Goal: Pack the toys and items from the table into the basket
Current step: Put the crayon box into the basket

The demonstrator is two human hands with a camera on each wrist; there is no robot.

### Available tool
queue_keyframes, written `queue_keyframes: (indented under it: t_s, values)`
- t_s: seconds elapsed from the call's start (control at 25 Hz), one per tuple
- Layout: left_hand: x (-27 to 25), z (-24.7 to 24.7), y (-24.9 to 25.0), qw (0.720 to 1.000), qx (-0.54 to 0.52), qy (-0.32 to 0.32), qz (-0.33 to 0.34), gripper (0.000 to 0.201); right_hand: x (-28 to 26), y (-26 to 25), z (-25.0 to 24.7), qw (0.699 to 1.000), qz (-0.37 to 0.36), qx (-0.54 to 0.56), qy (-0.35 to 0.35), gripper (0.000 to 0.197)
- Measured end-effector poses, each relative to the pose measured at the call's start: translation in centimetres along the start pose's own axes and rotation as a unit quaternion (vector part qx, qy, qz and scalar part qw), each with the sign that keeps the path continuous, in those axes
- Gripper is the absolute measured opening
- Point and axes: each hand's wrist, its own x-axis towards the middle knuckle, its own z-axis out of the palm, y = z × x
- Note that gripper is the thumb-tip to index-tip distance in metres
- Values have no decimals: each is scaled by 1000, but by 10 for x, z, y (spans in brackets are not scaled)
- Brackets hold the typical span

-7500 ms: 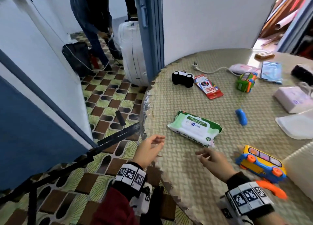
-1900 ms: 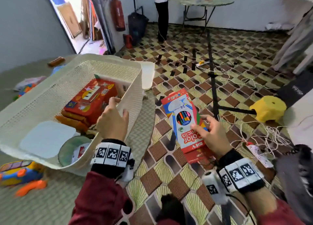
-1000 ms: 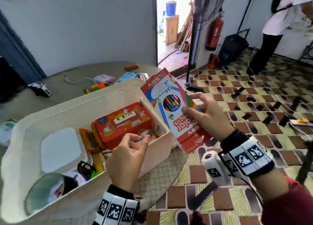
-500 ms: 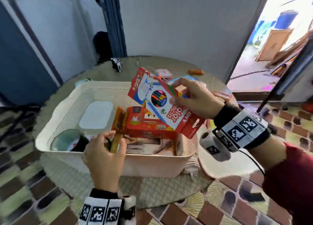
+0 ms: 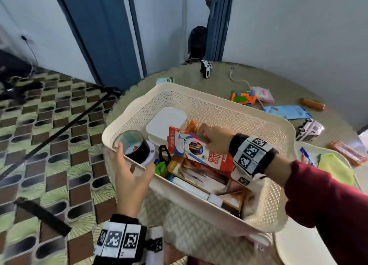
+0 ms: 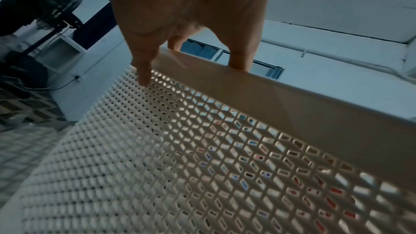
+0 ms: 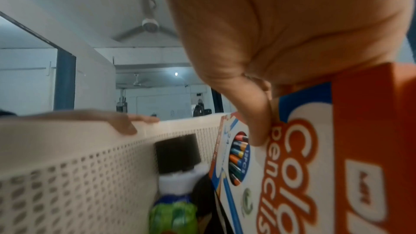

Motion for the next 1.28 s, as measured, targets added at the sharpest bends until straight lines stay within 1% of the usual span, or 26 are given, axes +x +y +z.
queue_keyframes:
  t_s: [0.12, 0.24, 0.32, 0.4, 0.44, 0.48, 0.6, 0.68, 0.76, 0.84, 0.88, 0.96, 1.0, 1.08, 1.12, 1.16, 1.2, 1.24, 1.28]
  values:
    - [-6, 4, -4, 998, -70, 10, 5, 84, 21, 13, 29, 998, 6, -7, -61, 25]
    - [-3, 4, -4, 994, -107, 19, -12, 95, 32, 18, 56, 992, -12, 23, -123, 29]
    - [-3, 5, -8, 994, -103, 23, -11, 101, 33, 20, 68, 988, -23, 41, -146, 39]
    - [-3, 6, -7, 994, -106, 27, -13, 102, 33, 21, 75, 988, -24, 13, -154, 58]
    - [-3, 6, -7, 993, -112, 28, -14, 103, 32, 20, 75, 988, -27, -22, -147, 61]
    - [-3, 7, -6, 993, -117, 27, -12, 103, 31, 17, 74, 988, -32, -67, -132, 58]
    - [-6, 9, -2, 991, -130, 31, -12, 100, 23, 9, 65, 973, -43, -220, -58, 41]
    - [-7, 10, -2, 990, -134, 33, -5, 98, 24, 6, 60, 970, -64, -235, -10, 40]
    - [-8, 11, -2, 990, -132, 39, -8, 96, 32, 6, 61, 963, -131, -236, -8, 48]
    - [-8, 12, -3, 991, -128, 43, -12, 95, 42, 5, 65, 935, -206, -289, -22, 61]
    - [-8, 13, -3, 991, -129, 43, -13, 95, 46, 3, 68, 920, -226, -319, -35, 66]
    - [-9, 13, -2, 989, -141, 41, -9, 96, 53, -2, 72, 890, -241, -382, -62, 72]
    - [-10, 13, -2, 988, -147, 38, -6, 97, 55, -5, 71, 884, -246, -390, -73, 74]
    - [-8, 12, -3, 987, -153, 43, -2, 97, 63, -10, 71, 888, -249, -379, -85, 80]
    - [-8, 12, -3, 987, -154, 40, -2, 98, 66, -11, 73, 888, -238, -386, -71, 84]
    - [-7, 12, -4, 987, -154, 39, -1, 99, 67, -15, 72, 888, -230, -391, -78, 86]
    - [-6, 12, -5, 987, -153, 39, 0, 100, 71, -18, 74, 886, -235, -397, -53, 83]
    - [-6, 11, -7, 988, -152, 40, 1, 100, 77, -17, 79, 882, -258, -393, -25, 75]
    - [-6, 11, -8, 988, -151, 39, 0, 100, 82, -15, 85, 877, -259, -404, -26, 66]
